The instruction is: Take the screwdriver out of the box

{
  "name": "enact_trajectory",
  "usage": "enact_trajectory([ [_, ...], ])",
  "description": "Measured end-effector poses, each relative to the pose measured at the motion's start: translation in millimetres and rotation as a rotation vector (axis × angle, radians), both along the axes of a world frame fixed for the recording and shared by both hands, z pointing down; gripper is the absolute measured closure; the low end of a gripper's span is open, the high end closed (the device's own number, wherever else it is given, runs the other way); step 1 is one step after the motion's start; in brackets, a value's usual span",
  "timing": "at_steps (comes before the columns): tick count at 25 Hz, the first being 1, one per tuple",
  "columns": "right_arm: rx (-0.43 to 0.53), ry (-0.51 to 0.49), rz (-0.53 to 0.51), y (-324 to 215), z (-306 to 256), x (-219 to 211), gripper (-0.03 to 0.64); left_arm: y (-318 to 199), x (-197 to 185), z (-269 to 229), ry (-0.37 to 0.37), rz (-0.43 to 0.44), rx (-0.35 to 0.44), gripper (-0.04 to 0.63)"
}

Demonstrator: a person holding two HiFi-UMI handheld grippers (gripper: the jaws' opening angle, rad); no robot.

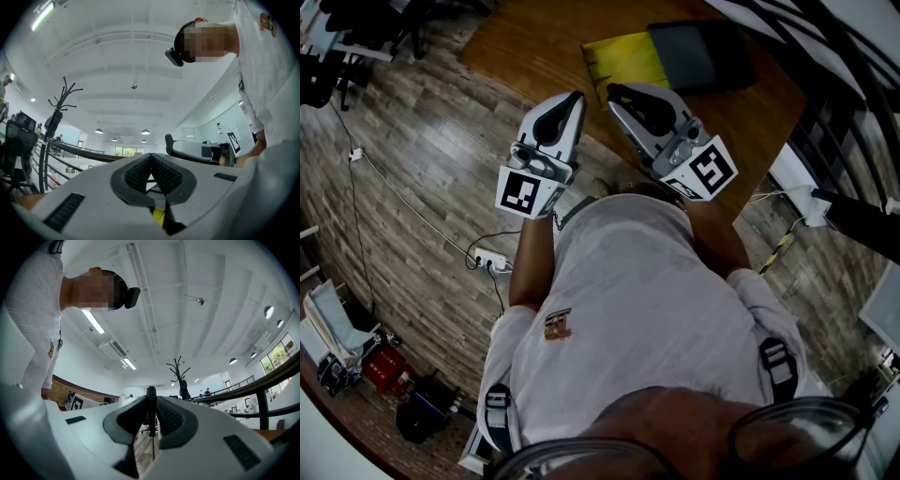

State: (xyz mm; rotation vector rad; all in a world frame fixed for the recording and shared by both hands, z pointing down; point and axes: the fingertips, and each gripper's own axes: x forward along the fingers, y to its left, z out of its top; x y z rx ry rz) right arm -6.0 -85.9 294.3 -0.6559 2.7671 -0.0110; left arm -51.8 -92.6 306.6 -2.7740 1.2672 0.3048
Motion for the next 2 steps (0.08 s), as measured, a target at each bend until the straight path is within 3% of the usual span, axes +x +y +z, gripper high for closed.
enact_trajectory([
  [2,0.003,0.001,0.0,1.7,-0.3,-0.2,0.536,1.6,-0.8,-0.5,0.001,-0.003,0.001,0.577],
])
